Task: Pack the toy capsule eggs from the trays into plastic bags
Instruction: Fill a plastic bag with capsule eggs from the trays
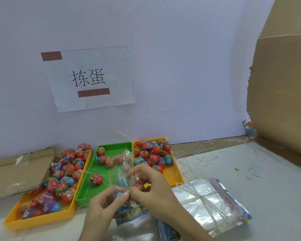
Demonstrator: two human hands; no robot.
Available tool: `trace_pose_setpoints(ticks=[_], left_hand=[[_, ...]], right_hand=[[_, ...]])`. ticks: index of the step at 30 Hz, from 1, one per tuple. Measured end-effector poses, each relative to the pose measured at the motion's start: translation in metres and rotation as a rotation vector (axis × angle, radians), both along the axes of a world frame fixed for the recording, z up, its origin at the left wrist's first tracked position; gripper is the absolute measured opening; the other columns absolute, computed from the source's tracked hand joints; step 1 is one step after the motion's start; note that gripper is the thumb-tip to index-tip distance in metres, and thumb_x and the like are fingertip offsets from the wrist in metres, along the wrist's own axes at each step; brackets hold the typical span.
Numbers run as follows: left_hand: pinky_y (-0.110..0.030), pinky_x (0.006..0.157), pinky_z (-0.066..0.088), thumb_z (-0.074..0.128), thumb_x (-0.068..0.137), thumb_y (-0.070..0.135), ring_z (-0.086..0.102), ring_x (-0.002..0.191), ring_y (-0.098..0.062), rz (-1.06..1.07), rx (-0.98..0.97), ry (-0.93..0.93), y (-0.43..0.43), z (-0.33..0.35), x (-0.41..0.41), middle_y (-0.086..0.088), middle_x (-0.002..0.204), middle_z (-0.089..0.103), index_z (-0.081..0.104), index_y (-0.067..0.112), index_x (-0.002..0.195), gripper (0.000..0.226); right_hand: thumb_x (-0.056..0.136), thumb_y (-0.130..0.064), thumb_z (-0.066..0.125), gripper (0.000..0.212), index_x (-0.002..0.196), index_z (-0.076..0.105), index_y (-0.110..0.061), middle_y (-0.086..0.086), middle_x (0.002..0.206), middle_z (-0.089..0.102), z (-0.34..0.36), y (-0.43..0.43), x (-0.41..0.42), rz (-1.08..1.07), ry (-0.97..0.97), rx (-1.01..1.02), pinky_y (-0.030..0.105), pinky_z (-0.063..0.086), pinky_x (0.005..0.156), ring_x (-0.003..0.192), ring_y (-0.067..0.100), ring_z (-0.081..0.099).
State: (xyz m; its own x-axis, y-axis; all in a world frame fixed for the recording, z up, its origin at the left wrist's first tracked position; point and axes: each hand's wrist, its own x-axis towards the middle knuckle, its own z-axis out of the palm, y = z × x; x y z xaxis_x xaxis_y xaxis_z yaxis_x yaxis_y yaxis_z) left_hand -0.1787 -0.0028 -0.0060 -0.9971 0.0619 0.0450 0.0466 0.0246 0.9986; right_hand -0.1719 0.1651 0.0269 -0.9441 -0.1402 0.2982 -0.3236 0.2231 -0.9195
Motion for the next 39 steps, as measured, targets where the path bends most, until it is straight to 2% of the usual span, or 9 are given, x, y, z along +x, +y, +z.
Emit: trace_pose_setpoints(ticks=[2,5,8,13,18,23,28,34,39], left_hand=[[-0.03,0.055,0.048,0.082,0.057,0.045,0.05,0.056,-0.019,0.045,0.022,0.013,0.004,0.001,0.001,-0.016,0.061,0.048,0.079,0.016,0.078,0.036],[-0.052,0.075,0.053,0.077,0.066,0.037,0.059,0.071,-0.03,0.073,0.072,-0.01,0.008,0.001,0.002,-0.033,0.075,0.06,0.08,0.02,0.08,0.023],[-0.046,0.076,0.057,0.075,0.076,0.027,0.07,0.074,-0.027,0.118,0.063,-0.007,0.008,0.003,0.002,-0.015,0.077,0.075,0.081,0.027,0.078,0.006],[-0.04,0.077,0.058,0.077,0.066,0.032,0.076,0.081,-0.012,0.162,0.12,0.009,0.008,0.005,0.004,-0.004,0.087,0.08,0.083,0.031,0.085,0.02],[-0.04,0.082,0.059,0.076,0.067,0.029,0.077,0.091,-0.021,0.116,0.164,0.022,0.011,0.005,0.006,-0.009,0.096,0.08,0.084,0.028,0.091,0.024],[-0.041,0.084,0.06,0.077,0.065,0.043,0.075,0.101,-0.019,0.132,0.273,0.029,0.008,0.009,0.007,-0.003,0.107,0.079,0.08,0.031,0.1,0.037],[-0.03,0.056,0.06,0.075,0.071,0.03,0.077,0.079,-0.025,0.156,0.405,-0.041,0.001,0.009,0.003,-0.014,0.098,0.079,0.075,0.014,0.104,0.037],[-0.029,0.055,0.059,0.076,0.068,0.024,0.076,0.074,-0.022,0.091,0.409,-0.06,-0.003,0.006,0.002,-0.017,0.102,0.078,0.061,0.013,0.087,0.026],[-0.035,0.072,0.061,0.08,0.073,0.038,0.076,0.094,-0.021,0.043,0.342,-0.057,-0.002,0.008,0.005,-0.008,0.108,0.078,0.068,0.01,0.109,0.048]], right_hand=[[0.083,-0.013,0.067,0.03,0.102,0.065,-0.037,-0.006,0.08,0.064,0.002,0.001,-0.001,-0.021,-0.01,-0.017,0.04,0.059,0.069,0.073,0.014,0.062],[0.082,-0.016,0.071,0.024,0.095,0.066,-0.035,-0.002,0.084,0.066,0.004,0.002,-0.001,-0.02,-0.047,-0.089,0.035,0.061,0.063,0.074,0.014,0.065],[0.084,-0.021,0.075,0.011,0.087,0.067,-0.028,-0.004,0.088,0.069,0.003,0.002,-0.002,-0.06,-0.061,-0.144,0.032,0.061,0.066,0.083,0.017,0.069],[0.082,-0.019,0.079,0.017,0.073,0.069,-0.028,-0.003,0.08,0.072,0.004,0.003,-0.003,-0.127,-0.003,-0.159,0.028,0.058,0.074,0.08,0.014,0.069],[0.085,-0.014,0.08,0.019,0.072,0.069,-0.022,0.011,0.081,0.072,0.005,0.007,-0.004,-0.085,-0.129,-0.249,0.048,0.061,0.079,0.082,0.033,0.069],[0.087,-0.015,0.078,0.018,0.073,0.067,-0.018,0.007,0.076,0.072,0.009,0.007,-0.004,-0.07,-0.152,-0.275,0.019,0.052,0.065,0.071,0.013,0.068],[0.086,-0.018,0.078,0.013,0.076,0.069,-0.015,0.004,0.076,0.073,0.007,0.004,-0.003,-0.07,-0.136,-0.246,0.027,0.058,0.07,0.073,0.018,0.069],[0.083,-0.005,0.078,0.019,0.076,0.067,-0.019,0.002,0.075,0.072,0.004,0.006,-0.004,-0.077,-0.119,-0.213,0.027,0.056,0.073,0.074,0.019,0.068],[0.088,-0.013,0.075,0.013,0.078,0.07,-0.019,0.002,0.074,0.07,0.008,0.009,-0.005,-0.108,-0.117,-0.271,0.022,0.055,0.064,0.072,0.014,0.067]])
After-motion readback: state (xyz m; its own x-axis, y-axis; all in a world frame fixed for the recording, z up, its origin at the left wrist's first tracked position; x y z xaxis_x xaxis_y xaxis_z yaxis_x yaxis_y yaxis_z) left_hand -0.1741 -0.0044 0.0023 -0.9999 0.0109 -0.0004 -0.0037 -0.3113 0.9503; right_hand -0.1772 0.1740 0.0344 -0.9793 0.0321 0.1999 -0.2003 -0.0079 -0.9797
